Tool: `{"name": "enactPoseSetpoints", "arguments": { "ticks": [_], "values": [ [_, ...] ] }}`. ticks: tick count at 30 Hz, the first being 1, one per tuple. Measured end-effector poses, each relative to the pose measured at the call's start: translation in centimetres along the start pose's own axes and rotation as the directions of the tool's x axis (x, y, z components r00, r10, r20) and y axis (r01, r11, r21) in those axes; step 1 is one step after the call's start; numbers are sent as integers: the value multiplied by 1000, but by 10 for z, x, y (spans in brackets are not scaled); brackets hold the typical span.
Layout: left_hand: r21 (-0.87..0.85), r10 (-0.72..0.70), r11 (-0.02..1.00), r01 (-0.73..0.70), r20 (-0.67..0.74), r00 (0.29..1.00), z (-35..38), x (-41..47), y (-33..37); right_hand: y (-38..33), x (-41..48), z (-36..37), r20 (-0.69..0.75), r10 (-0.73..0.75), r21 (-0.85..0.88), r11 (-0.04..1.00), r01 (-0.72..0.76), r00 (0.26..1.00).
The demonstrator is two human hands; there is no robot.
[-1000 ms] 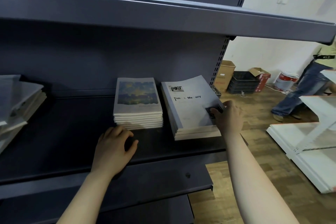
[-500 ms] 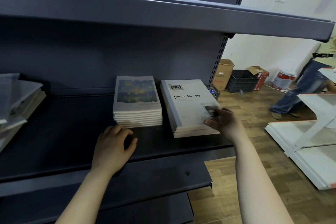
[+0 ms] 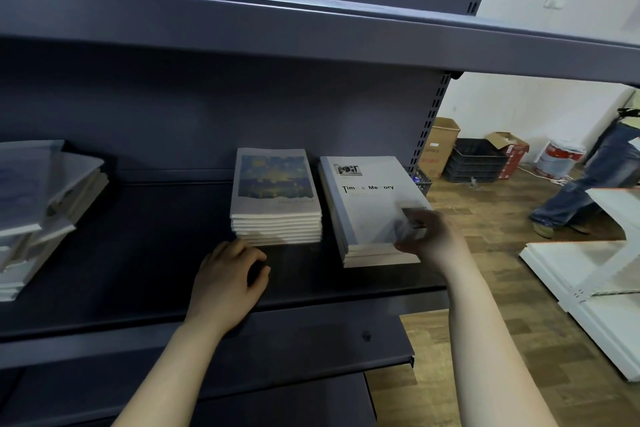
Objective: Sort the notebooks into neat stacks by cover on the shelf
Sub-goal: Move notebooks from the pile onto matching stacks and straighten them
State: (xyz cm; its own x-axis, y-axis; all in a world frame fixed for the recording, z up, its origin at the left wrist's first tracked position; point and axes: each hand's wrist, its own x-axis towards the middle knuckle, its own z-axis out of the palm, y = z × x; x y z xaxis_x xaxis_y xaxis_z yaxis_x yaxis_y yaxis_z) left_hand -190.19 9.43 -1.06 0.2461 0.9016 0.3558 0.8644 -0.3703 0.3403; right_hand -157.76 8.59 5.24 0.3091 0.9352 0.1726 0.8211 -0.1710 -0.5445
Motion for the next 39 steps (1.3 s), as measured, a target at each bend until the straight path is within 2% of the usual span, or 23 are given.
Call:
{"name": "enactPoseSetpoints", "arguments": {
  "ticks": [2, 6, 13, 18, 28, 30, 34, 39],
  "values": [
    [-14, 4, 1000, -4, 13, 1000, -4, -2, -2, -14, -2, 6, 13, -5, 42, 999, 4, 1000],
    [-5, -5, 1000, 5, -6, 1000, -22, -6, -14, -48, -9, 24, -4, -82, 273, 959, 80, 997],
    [107, 18, 994, -2, -147, 989, -81, -9, -45, -118, -21, 65, -128, -267, 280, 914, 293, 955],
    [150, -9, 988, 42, -215, 977, -121, -16, -77, -166, -32, 93, -93, -399, 325, 854, 406, 912],
    [201, -110, 961, 188, -345, 932, -176, -34, -157, -238, -49, 152, 28, -480, 337, 830, 443, 877],
    [179, -209, 943, 279, -333, 920, -183, -35, -171, -247, -54, 163, 49, -486, 335, 831, 444, 873],
    [220, -388, 874, 432, -217, 896, -188, -32, -190, -254, -63, 180, 70, -475, 359, 832, 422, 877],
    [372, -365, 834, 408, -183, 913, -182, -31, -188, -253, -72, 190, 100, -437, 385, 845, 370, 894]
  ]
}}
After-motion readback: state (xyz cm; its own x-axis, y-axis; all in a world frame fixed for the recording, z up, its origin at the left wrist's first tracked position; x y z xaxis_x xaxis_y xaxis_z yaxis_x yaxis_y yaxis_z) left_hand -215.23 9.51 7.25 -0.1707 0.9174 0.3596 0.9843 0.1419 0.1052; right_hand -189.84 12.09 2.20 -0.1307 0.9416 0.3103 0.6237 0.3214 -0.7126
